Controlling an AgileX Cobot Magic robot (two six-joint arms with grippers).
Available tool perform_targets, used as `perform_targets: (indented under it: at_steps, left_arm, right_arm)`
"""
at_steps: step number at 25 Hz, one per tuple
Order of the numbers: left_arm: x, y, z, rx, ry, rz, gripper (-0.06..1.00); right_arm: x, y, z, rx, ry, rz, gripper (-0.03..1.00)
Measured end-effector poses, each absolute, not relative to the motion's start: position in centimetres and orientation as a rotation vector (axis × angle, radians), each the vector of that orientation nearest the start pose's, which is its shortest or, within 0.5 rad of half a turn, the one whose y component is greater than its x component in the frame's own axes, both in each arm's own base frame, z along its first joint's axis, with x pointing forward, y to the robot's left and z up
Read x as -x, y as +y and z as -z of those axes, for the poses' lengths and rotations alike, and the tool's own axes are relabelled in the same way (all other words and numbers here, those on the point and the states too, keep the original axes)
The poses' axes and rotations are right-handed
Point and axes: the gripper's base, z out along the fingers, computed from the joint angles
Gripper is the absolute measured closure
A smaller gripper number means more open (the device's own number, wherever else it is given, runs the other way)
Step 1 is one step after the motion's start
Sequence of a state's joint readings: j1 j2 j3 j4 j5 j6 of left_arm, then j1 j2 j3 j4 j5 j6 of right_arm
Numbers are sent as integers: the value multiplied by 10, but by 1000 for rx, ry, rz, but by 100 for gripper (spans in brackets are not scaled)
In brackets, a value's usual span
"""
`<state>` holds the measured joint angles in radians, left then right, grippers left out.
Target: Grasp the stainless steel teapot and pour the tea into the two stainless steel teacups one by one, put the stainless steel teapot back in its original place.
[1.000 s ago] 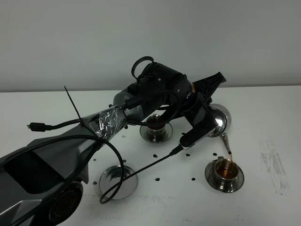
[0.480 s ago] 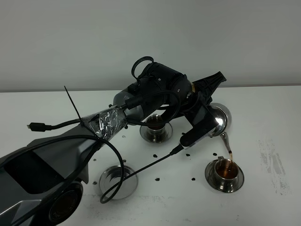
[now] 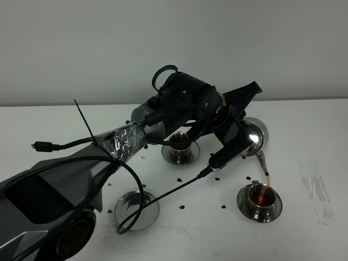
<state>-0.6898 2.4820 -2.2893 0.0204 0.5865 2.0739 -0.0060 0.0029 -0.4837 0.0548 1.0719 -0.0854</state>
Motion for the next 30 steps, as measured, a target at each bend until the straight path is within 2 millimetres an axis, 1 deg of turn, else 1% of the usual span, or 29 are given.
perform_targets:
  at_steps: [24,30]
  left_arm:
    - [-440,-361,-203,-2331,431,-736,68]
    - [-436,-366,-203,-2331,418,-730,68]
  right_arm:
    - [3,4,-272,84,2072,-10,41]
    - [3,4,-272,84,2072,-10,41]
